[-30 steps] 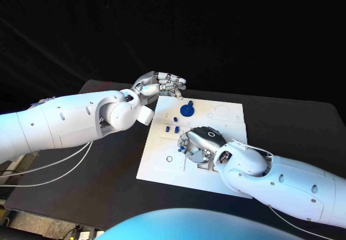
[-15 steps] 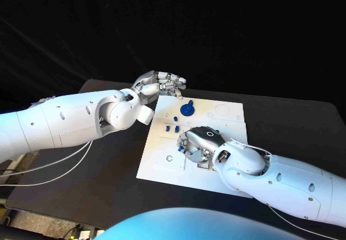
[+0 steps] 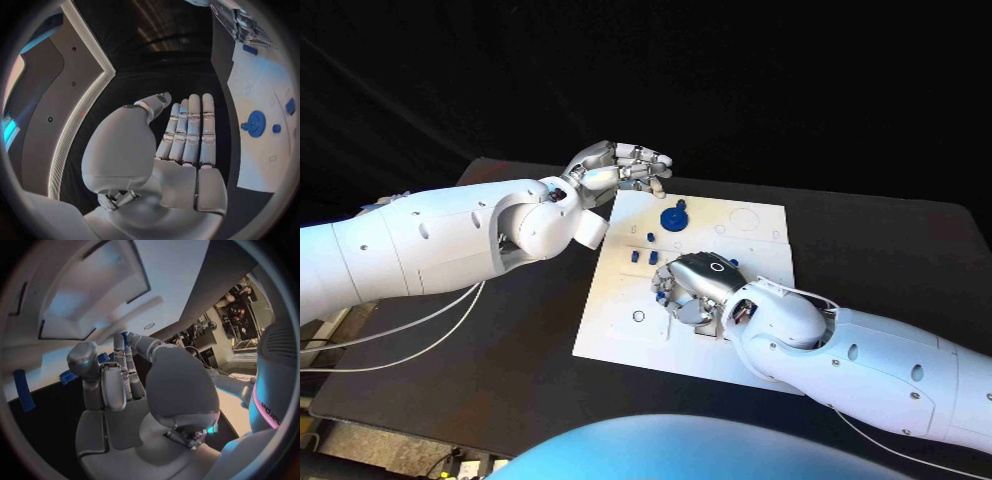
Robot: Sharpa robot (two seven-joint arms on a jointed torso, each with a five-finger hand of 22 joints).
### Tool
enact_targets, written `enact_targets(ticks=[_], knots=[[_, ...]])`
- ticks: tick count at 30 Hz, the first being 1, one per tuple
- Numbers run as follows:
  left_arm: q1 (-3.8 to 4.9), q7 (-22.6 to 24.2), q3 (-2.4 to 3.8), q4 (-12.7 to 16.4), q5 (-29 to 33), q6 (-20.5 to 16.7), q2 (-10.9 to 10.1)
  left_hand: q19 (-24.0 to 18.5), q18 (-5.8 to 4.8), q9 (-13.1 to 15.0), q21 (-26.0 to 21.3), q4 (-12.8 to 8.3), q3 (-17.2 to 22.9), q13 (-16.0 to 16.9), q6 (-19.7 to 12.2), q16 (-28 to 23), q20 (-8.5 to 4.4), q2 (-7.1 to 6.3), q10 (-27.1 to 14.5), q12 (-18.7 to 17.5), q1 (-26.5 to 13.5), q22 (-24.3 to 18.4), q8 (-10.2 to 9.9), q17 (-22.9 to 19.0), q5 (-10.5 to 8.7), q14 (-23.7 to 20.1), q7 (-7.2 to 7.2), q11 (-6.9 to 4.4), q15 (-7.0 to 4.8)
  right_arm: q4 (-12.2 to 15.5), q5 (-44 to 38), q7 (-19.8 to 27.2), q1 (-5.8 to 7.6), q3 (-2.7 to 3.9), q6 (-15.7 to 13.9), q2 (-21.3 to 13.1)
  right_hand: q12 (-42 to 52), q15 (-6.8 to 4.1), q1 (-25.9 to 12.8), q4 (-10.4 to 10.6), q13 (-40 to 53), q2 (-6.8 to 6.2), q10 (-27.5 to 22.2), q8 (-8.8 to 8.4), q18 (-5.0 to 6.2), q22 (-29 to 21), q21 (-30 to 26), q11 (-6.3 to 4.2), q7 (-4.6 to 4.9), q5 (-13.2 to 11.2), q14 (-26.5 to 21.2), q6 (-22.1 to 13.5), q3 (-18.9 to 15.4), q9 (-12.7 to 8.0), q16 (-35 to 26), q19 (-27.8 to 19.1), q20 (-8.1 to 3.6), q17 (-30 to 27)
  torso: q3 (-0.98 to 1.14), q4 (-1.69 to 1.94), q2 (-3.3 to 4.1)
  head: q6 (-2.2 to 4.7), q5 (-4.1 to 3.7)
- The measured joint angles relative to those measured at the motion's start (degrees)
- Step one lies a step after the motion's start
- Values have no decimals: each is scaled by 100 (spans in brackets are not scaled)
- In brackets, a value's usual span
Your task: Assemble the parts on the task board
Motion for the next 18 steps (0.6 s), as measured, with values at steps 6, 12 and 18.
enact_targets(ticks=[6,12,18], knots=[[0,-4,0,0,-1,1,-2,0,0,0,0,0,0,0,0,0,0,0,0,0,0,0,0,0,0,0,0,0,0,5,10,16,-5,-7,-24,-10,-23,37,-103,29,-19,-103,-41,-267,0,-8,-48,60,81,23,-6,-364,-29,-123,0,-40,40,-6,-1,-4,-3,-1,-2],[0,-7,0,0,-1,2,-5,0,-1,-1,0,0,0,0,0,0,0,0,0,0,0,0,0,-1,0,0,0,0,0,69,31,8,-23,-23,-147,-95,-127,37,-145,52,-67,-145,-124,-407,0,-18,-89,101,68,-14,-7,-554,-52,-186,0,-40,40,-1,-1,-5,-7,7,-7],[0,-10,0,-1,-1,3,-19,0,0,4,0,0,0,0,0,0,0,0,0,0,0,0,0,-1,0,0,0,0,0,385,86,-56,-14,-8,-318,-453,-111,56,-163,67,-37,-163,-134,-407,0,-25,-99,111,69,-14,13,-554,-67,-187,0,-40,40,-2,-1,-4,-9,30,-20]])
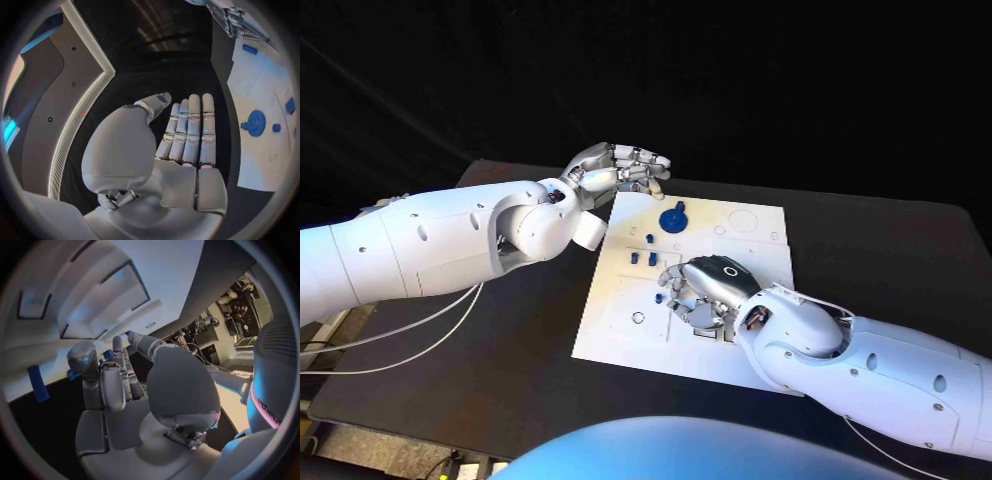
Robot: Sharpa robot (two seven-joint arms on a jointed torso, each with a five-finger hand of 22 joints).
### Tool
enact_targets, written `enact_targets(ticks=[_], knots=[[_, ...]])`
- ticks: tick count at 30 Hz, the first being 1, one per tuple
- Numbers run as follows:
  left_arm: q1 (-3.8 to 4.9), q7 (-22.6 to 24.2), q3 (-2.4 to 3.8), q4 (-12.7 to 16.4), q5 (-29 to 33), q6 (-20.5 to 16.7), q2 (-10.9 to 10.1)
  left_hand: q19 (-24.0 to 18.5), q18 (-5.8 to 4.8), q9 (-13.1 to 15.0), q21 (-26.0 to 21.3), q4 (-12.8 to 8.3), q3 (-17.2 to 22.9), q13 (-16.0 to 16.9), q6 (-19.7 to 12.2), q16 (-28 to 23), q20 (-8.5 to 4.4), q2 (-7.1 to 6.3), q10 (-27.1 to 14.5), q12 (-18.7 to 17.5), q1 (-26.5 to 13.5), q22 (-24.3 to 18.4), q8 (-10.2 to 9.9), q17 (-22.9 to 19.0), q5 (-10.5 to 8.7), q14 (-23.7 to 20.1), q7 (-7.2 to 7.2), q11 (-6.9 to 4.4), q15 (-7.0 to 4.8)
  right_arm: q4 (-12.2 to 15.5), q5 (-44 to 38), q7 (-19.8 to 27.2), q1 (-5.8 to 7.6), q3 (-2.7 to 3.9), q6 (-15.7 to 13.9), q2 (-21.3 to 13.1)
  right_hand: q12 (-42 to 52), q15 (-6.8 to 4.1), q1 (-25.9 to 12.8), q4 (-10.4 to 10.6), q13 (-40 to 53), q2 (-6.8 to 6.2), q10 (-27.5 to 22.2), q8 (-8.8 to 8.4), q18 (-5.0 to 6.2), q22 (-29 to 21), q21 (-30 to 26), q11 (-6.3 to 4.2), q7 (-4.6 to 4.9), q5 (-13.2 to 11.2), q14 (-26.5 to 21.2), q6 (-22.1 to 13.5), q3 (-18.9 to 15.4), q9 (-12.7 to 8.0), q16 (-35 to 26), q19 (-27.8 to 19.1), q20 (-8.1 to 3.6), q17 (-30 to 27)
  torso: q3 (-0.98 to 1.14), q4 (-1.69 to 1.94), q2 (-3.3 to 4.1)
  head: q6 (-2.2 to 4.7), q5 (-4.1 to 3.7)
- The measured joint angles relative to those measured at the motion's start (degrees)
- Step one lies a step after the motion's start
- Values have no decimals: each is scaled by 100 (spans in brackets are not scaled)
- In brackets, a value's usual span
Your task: Assemble the parts on the task board
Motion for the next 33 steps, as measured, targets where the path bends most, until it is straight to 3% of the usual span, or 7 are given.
enact_targets(ticks=[4,8,14,17,28,31,33], knots=[[0,-1,0,2,0,0,-15,0,0,0,0,0,0,0,0,0,0,0,0,0,0,0,0,0,0,0,0,0,0,320,79,-34,107,61,-83,-359,0,0,-19,10,3,-22,0,0,0,6,0,0,4,0,0,84,-10,10,0,0,0,-12,-3,-1,-2,31,-22],[0,-3,0,6,0,1,-36,0,0,0,0,0,0,0,0,0,0,0,0,0,0,0,0,0,0,0,0,0,0,551,255,-58,341,114,-80,-780,-36,21,-75,71,-10,-111,-114,0,-1,-21,-63,11,20,0,-21,148,-71,14,0,-33,33,-38,-6,-6,-2,59,-59],[0,-4,-1,13,0,1,-57,0,0,-1,0,0,0,0,0,0,0,0,0,0,0,0,0,-1,0,0,0,0,0,630,611,-52,689,166,121,-1247,-249,99,-125,106,-164,-237,-686,-73,-1,-272,-550,78,53,81,-18,125,-330,-7,-142,-284,133,-338,-10,-35,-14,104,-115],[0,-5,-1,15,0,1,-57,0,0,-1,0,0,0,0,0,0,0,0,0,0,0,0,0,-1,0,0,0,0,0,572,774,-21,787,174,303,-1367,-335,166,-119,113,-297,-243,-1061,-137,91,-450,-890,130,77,113,-60,26,-557,-17,-200,-464,176,-511,-16,-53,-26,125,-137],[0,-6,-1,9,0,2,-47,0,0,-2,0,0,0,0,0,0,0,0,0,0,0,-1,0,-1,0,0,0,0,0,217,942,69,843,179,960,-1300,-354,316,224,117,-601,-51,-1709,-371,179,-814,-1586,276,-38,58,-279,-290,-1277,-62,-377,-769,296,-950,-16,-75,-51,157,-159],[0,-7,-1,8,0,2,-46,0,0,-2,0,0,0,0,0,0,0,0,0,0,0,-1,0,-1,0,0,0,0,0,161,942,70,824,177,1106,-1231,-252,316,282,105,-606,6,-1706,-371,179,-793,-1558,274,-38,58,-279,-290,-1303,-62,-377,-767,295,-941,-16,-71,-51,157,-159],[0,-7,-2,8,-1,2,-46,0,0,-2,0,0,0,0,0,0,0,0,0,0,0,0,0,-1,0,0,0,0,0,126,941,70,813,173,1167,-1184,-101,260,390,93,-610,115,-1499,-371,179,-689,-1381,205,-9,-50,-223,-261,-1311,-56,-309,-623,261,-860,-16,-70,-51,152,-157]])
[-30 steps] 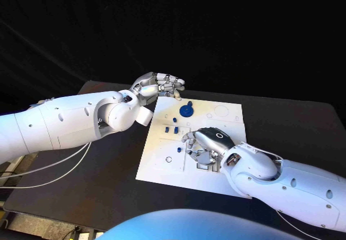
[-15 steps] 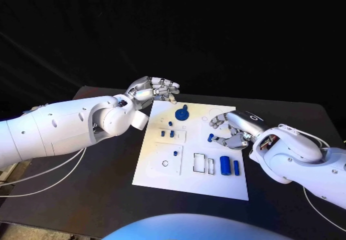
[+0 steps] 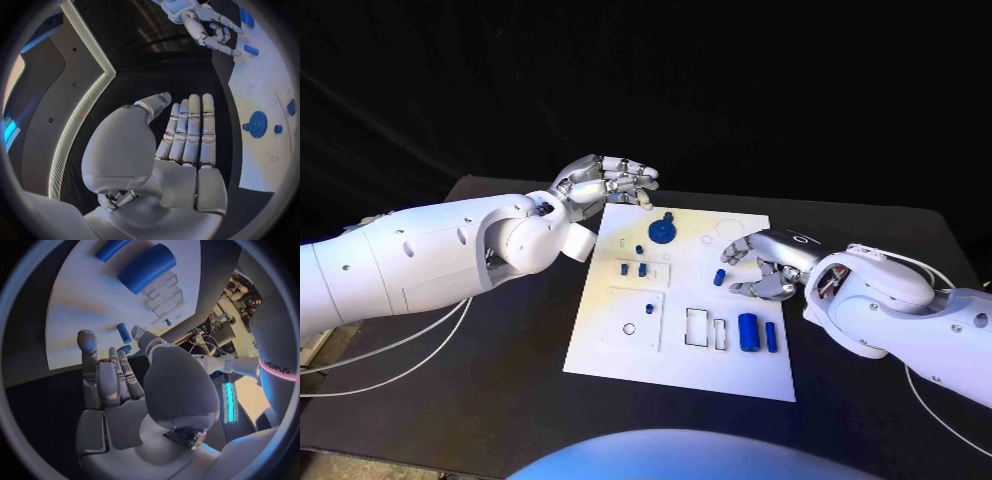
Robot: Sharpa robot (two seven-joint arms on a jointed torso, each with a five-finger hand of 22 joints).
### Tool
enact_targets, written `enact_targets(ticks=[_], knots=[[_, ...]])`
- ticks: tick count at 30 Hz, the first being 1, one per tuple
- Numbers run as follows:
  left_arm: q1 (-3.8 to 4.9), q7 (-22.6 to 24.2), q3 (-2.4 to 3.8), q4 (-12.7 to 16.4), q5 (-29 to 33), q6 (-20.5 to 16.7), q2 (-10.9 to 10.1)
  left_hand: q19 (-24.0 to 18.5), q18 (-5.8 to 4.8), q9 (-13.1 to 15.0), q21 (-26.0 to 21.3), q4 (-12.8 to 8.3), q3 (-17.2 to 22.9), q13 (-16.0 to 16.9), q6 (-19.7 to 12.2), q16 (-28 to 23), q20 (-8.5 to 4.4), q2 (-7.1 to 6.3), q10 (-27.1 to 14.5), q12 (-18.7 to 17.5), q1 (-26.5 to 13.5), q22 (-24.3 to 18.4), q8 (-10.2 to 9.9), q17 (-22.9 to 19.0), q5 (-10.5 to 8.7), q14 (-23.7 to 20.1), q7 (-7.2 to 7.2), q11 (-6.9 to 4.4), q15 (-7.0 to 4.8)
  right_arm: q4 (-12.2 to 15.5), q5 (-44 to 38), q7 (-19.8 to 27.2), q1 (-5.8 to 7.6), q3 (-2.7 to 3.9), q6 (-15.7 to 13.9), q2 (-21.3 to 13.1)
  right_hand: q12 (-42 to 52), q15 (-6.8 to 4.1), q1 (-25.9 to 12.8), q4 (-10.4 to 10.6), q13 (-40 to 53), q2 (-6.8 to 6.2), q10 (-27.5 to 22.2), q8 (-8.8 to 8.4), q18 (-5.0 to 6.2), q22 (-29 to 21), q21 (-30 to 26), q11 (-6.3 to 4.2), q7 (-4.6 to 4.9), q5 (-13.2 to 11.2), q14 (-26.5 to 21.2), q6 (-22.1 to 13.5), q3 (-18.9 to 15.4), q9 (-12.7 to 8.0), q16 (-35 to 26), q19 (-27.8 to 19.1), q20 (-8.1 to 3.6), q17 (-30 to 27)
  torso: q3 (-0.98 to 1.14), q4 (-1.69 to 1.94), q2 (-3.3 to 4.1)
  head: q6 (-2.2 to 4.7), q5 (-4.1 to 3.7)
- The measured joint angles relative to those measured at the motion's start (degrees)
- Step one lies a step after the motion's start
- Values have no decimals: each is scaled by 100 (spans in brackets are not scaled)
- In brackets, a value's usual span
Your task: Assemble the parts on the task board
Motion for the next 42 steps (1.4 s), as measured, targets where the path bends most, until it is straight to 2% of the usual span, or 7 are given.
enact_targets(ticks=[3,9,15,19,22,34,42], knots=[[0,-1,0,0,0,0,0,0,0,0,0,0,0,0,0,0,0,0,0,0,0,0,0,0,0,0,0,0,0,-58,2,-6,-19,-3,60,85,153,-83,86,-15,-47,91,316,-27,-1,289,496,-63,104,-114,174,66,145,0,163,353,-69,257,0,-1,3,-5,-5],[0,-2,0,1,0,0,10,0,0,10,0,0,0,9,0,0,0,0,-21,0,0,0,0,12,0,0,0,22,0,-186,48,-15,-45,-6,77,250,167,-96,41,7,-182,196,749,-28,0,476,767,-101,83,-150,186,303,582,0,176,534,-131,321,0,-4,4,-14,-19],[0,-2,0,1,0,0,15,0,0,10,0,0,0,9,0,0,0,0,-21,0,0,0,0,11,0,0,0,22,0,-296,71,-16,-81,-12,45,342,167,-118,1,29,-222,158,973,-28,0,545,836,-129,79,-150,206,483,918,0,209,585,-140,365,0,-8,4,-34,-11],[0,-2,0,-1,-1,1,17,0,0,10,0,0,0,8,0,0,0,0,-21,0,0,0,0,11,0,0,0,21,0,-351,71,-17,-108,-16,-5,394,167,-118,-29,40,-222,185,1123,19,0,581,860,-155,75,-150,205,628,1083,16,234,605,-160,384,1,-12,4,-42,-4],[0,-2,0,-2,-1,1,17,0,0,9,0,0,0,8,0,0,0,0,-21,0,0,0,0,11,0,0,0,21,0,-381,61,-17,-119,-18,-48,418,167,-118,-50,32,-222,164,1194,50,-61,602,903,-165,61,-150,205,745,1154,34,234,605,-160,393,3,-12,2,-47,-2],[0,-4,0,-5,-1,2,18,0,0,8,0,0,0,8,0,0,0,0,-21,0,0,0,0,10,0,0,0,21,0,-489,-28,-33,-165,-27,-147,511,167,-118,-76,17,-221,139,1238,68,-59,612,902,-165,69,-150,205,776,1171,45,233,605,-160,392,7,-13,0,-71,3],[0,-7,0,-5,-1,3,18,0,0,8,0,0,0,7,0,0,0,0,-21,0,0,0,0,10,0,0,0,21,0,-545,-119,-63,-191,-37,-147,563,142,-139,-172,17,-215,42,1237,68,-56,612,902,-164,69,-172,225,776,1170,45,233,605,-160,378,7,-15,1,-88,4]])
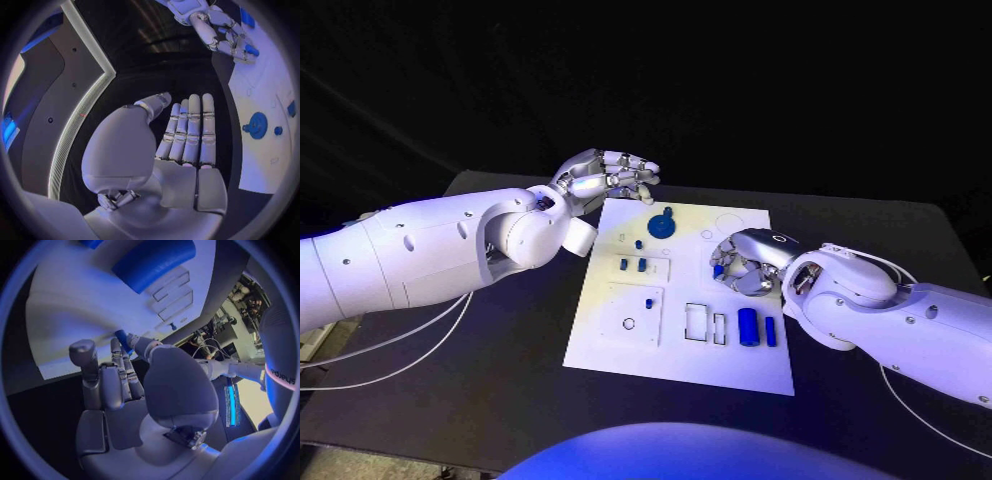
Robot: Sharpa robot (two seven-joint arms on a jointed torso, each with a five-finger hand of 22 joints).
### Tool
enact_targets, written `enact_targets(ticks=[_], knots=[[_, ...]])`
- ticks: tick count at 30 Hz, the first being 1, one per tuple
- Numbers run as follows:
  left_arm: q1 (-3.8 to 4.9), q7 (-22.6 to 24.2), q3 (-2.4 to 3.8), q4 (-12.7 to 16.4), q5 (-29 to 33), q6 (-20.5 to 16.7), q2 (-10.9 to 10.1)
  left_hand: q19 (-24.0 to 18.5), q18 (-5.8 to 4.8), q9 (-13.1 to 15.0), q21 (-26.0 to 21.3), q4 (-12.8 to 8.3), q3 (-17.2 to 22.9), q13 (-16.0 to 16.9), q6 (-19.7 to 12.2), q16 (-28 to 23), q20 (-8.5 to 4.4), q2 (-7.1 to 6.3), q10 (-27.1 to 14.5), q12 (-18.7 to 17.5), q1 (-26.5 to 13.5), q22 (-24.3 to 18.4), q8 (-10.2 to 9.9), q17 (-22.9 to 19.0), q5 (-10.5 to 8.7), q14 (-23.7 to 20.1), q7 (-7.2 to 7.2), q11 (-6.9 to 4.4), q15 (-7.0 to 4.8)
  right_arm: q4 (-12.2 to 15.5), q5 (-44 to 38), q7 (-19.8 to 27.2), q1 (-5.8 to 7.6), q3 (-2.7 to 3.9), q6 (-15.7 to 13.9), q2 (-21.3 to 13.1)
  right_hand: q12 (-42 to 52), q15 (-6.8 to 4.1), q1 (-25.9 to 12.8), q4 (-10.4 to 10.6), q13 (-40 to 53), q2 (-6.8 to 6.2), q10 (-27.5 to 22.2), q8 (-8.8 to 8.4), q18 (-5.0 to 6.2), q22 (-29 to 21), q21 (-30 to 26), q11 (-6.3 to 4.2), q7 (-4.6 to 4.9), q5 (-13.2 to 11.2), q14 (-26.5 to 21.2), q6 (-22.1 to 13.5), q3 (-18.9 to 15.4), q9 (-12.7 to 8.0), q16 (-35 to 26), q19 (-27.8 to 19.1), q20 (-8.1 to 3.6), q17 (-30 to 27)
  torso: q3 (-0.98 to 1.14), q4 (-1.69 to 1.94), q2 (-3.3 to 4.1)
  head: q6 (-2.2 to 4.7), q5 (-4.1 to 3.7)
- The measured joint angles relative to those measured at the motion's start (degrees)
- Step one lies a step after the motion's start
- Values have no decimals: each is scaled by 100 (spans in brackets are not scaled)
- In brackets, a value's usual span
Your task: Assemble the parts on the task board
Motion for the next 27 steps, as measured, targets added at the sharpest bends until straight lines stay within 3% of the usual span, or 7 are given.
enact_targets(ticks=[7,11,13,15,19,25,27], knots=[[0,-6,0,2,0,3,-4,0,0,5,0,0,0,0,-21,0,0,0,-21,0,0,0,0,6,0,0,-21,-21,0,-24,-104,-43,-9,-9,22,25,0,-16,-59,0,24,-59,95,0,3,0,0,-30,-36,-23,-16,37,0,9,0,0,0,-5,-2,-1,-1,-10,-3],[0,-10,0,3,0,4,-4,0,0,5,0,0,0,0,-21,0,0,0,-21,0,0,0,0,6,0,0,-21,-21,0,-29,-162,-67,-11,-11,27,29,48,-45,-67,5,70,-51,224,117,5,25,0,-82,-86,-23,-1,190,4,56,12,31,-31,3,-3,-1,-1,-15,-7],[0,-11,0,3,0,5,-5,0,0,5,0,0,0,0,-21,0,0,0,-21,0,0,0,0,6,0,0,-21,-21,0,-29,-180,-77,-13,-12,16,29,99,-89,-91,29,116,-24,322,181,5,59,41,-110,-133,-23,-23,277,29,83,33,63,-63,36,-3,-1,-3,-15,-7],[0,-13,0,3,0,5,-5,0,0,4,0,0,0,0,-21,0,0,0,-21,0,0,0,0,5,0,0,-21,-21,0,-28,-195,-85,-16,-14,-14,29,166,-115,-79,44,158,102,409,249,6,97,96,-165,-179,-23,-12,373,44,108,57,95,-96,70,-3,-3,-3,-15,-7],[0,-14,0,4,0,7,-6,0,0,4,0,0,0,0,-21,0,0,0,-21,0,0,0,0,5,0,0,-21,-21,0,-7,-200,-88,-25,-17,-149,24,232,-156,-102,86,227,215,537,357,6,165,187,-231,-241,-35,-12,445,104,150,60,144,-144,105,-3,-3,-4,-12,-6],[0,-16,0,4,0,8,-10,0,0,4,0,0,0,5,-41,0,0,0,-21,0,0,-6,0,5,0,0,-1,-21,0,31,-188,-107,-35,-19,-412,-6,247,-196,-150,118,265,292,583,445,-7,203,235,-234,-266,-67,-12,467,134,182,81,164,-165,104,-3,-1,-3,-11,-10],[0,-17,0,4,0,8,-12,0,0,3,0,0,0,5,-41,0,0,0,-21,0,0,-6,0,5,0,0,-1,-21,0,50,-181,-118,-36,-19,-490,-32,247,-196,-149,120,265,307,583,446,-81,206,236,-234,-267,-68,-12,466,135,182,81,164,-165,98,-3,1,-3,-11,-10]])
